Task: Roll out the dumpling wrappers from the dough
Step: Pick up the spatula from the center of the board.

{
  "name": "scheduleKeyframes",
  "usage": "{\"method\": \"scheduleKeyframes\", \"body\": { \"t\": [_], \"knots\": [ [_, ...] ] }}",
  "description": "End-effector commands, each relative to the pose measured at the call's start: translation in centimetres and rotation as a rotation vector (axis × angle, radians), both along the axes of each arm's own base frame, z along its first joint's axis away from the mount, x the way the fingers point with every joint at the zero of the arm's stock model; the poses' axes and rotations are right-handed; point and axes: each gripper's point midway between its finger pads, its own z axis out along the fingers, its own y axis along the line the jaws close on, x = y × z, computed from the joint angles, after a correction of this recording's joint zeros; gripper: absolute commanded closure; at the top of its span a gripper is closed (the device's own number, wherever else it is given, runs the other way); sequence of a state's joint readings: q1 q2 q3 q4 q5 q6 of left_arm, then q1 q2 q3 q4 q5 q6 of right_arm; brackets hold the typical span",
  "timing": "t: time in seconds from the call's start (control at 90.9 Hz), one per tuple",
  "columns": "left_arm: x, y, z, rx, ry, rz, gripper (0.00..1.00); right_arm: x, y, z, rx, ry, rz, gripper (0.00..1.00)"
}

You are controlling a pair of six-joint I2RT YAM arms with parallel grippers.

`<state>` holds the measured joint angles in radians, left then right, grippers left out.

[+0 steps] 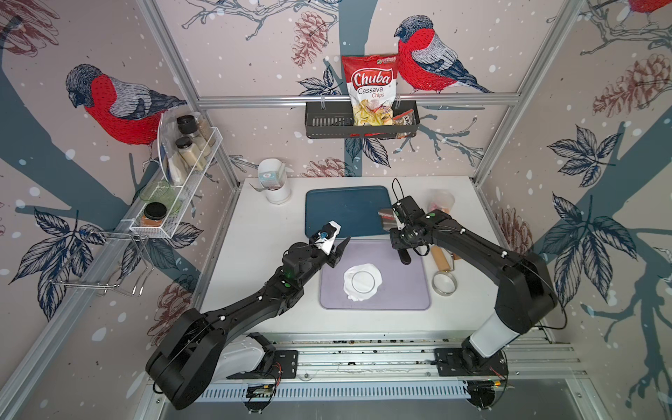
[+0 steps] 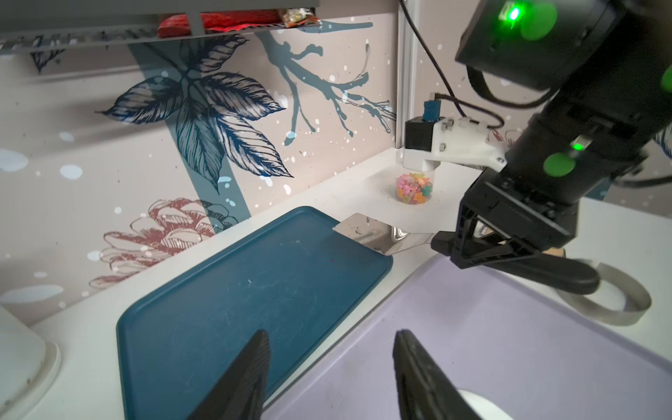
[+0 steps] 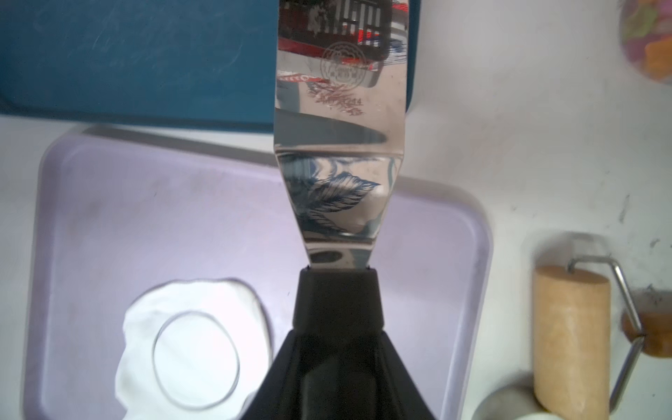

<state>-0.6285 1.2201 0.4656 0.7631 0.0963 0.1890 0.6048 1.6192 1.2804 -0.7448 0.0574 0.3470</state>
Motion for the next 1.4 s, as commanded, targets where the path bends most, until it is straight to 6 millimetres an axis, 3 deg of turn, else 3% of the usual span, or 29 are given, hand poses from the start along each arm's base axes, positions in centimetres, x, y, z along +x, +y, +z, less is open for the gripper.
{"method": "scheduleKeyframes", "body": {
  "t": [0.0, 0.242, 0.528, 1.079, 1.288, 1.387],
  "knots": [
    [-1.4, -2.0, 1.5, 0.071, -0.201, -0.13, 0.39, -3.7, 0.6, 0.4, 0.047, 0.106, 0.051, 0.86],
    [-4.3, -6.3, 0.4, 0.15, -0.261, -0.327, 0.33, -6.9, 1.0, 1.6, 0.111, 0.188, 0.115, 0.86],
    [-6.3, -10.6, -3.4, 0.299, -0.24, -0.47, 0.27, -8.5, 1.4, 2.5, 0.158, 0.22, 0.171, 0.87],
    [-6.4, -15.0, -6.9, 0.413, -0.205, -0.572, 0.25, -9.3, 2.5, 3.2, 0.225, 0.244, 0.215, 0.87],
    [-4.9, -15.6, -5.7, 0.356, -0.221, -0.5, 0.26, -10.0, 2.6, 2.5, 0.244, 0.273, 0.227, 0.88],
    [-4.3, -16.0, -5.5, 0.341, -0.216, -0.478, 0.31, -10.3, 2.8, 2.3, 0.26, 0.282, 0.235, 0.88]
  ]
}}
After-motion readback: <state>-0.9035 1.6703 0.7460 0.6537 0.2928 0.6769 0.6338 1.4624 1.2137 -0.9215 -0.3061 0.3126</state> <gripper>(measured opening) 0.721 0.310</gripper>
